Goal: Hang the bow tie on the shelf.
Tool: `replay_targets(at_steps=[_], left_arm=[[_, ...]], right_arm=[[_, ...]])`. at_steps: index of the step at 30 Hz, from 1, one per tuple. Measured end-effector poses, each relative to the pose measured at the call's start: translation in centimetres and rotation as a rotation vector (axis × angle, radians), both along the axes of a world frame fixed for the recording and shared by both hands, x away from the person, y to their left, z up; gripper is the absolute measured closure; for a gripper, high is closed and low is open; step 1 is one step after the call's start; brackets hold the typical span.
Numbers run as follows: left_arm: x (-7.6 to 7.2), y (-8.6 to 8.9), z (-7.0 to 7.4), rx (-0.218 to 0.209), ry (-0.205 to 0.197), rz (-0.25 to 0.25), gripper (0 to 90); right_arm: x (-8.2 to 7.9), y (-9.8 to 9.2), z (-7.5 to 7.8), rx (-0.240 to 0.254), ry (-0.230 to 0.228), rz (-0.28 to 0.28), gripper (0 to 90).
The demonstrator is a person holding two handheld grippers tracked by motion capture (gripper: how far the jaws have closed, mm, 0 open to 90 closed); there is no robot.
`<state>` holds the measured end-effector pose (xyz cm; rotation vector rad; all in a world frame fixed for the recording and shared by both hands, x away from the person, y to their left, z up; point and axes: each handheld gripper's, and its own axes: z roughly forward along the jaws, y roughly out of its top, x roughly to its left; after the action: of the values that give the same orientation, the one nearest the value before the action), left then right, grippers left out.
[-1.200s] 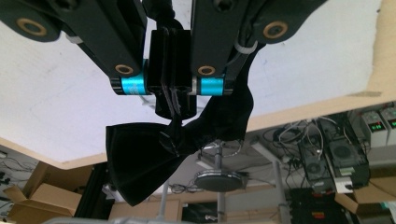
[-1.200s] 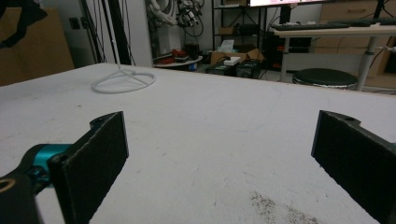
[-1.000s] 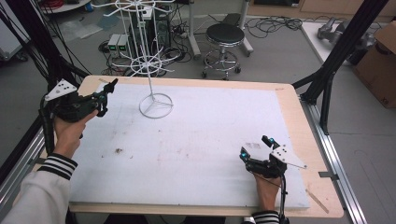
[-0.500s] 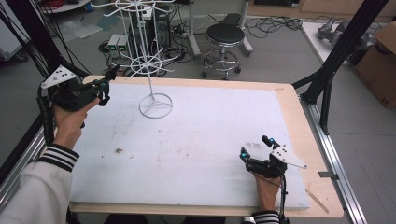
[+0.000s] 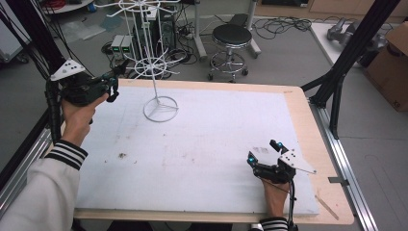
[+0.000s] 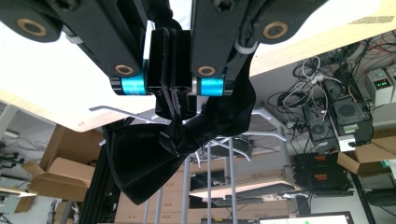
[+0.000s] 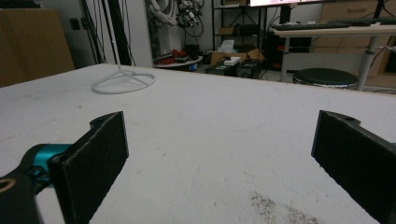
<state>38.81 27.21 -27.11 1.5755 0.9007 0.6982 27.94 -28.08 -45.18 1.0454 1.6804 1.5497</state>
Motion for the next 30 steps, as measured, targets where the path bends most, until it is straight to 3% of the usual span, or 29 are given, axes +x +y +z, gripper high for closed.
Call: replay_targets(at_steps=[12,30], left_arm=[[1.2,-2.1,-0.2,0.01,0.008,-0.011,88.0],[2.1,-3.8,-0.7,0.038,0.029,-0.029,88.0]], right_arm=[[0.0,0.0,0.0,0.003,0.002,0.002,2.8],[0.0,0.0,0.0,0.007,0.003,0.001,2.8]])
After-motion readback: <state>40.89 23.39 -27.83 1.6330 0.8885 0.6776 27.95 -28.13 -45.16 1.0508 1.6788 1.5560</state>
